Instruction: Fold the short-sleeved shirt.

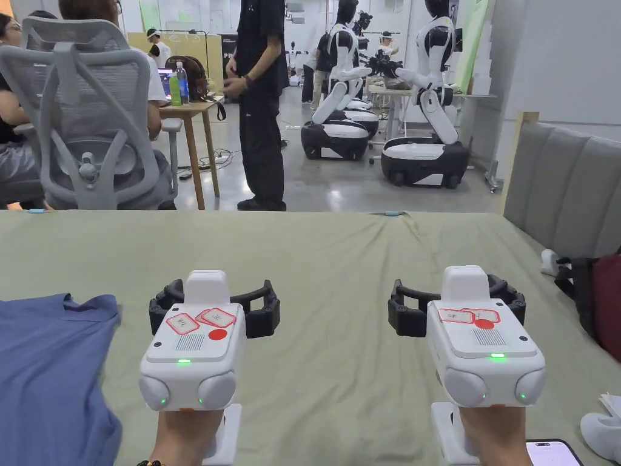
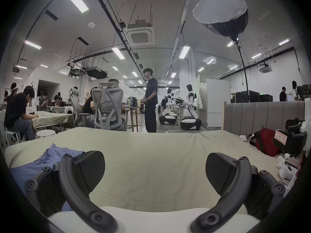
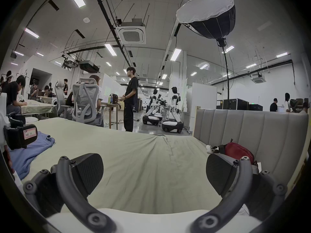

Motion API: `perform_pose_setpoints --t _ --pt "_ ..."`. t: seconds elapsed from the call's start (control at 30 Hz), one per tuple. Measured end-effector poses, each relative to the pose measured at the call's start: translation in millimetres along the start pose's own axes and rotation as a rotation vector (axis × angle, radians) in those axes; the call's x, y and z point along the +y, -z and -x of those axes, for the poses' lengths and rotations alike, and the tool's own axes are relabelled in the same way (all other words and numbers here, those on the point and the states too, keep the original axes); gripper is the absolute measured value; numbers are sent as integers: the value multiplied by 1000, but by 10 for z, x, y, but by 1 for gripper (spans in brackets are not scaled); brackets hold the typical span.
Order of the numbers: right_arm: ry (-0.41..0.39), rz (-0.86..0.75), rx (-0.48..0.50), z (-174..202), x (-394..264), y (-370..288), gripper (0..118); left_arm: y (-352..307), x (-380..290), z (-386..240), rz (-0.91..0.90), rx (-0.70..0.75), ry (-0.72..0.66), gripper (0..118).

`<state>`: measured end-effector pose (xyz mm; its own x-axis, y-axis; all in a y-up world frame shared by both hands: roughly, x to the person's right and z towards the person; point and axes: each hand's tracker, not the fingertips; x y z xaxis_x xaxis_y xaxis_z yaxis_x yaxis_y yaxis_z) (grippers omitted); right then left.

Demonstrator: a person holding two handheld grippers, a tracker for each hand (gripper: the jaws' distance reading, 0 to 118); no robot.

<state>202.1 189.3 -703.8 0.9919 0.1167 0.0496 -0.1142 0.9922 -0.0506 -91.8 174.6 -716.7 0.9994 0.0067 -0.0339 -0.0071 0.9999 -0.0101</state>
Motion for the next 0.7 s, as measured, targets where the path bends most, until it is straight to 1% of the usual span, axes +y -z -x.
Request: perform_pose_setpoints --t 0.7 --pt "5 7 0 -59 -36 29 118 0 18 -42 4 -10 4 118"
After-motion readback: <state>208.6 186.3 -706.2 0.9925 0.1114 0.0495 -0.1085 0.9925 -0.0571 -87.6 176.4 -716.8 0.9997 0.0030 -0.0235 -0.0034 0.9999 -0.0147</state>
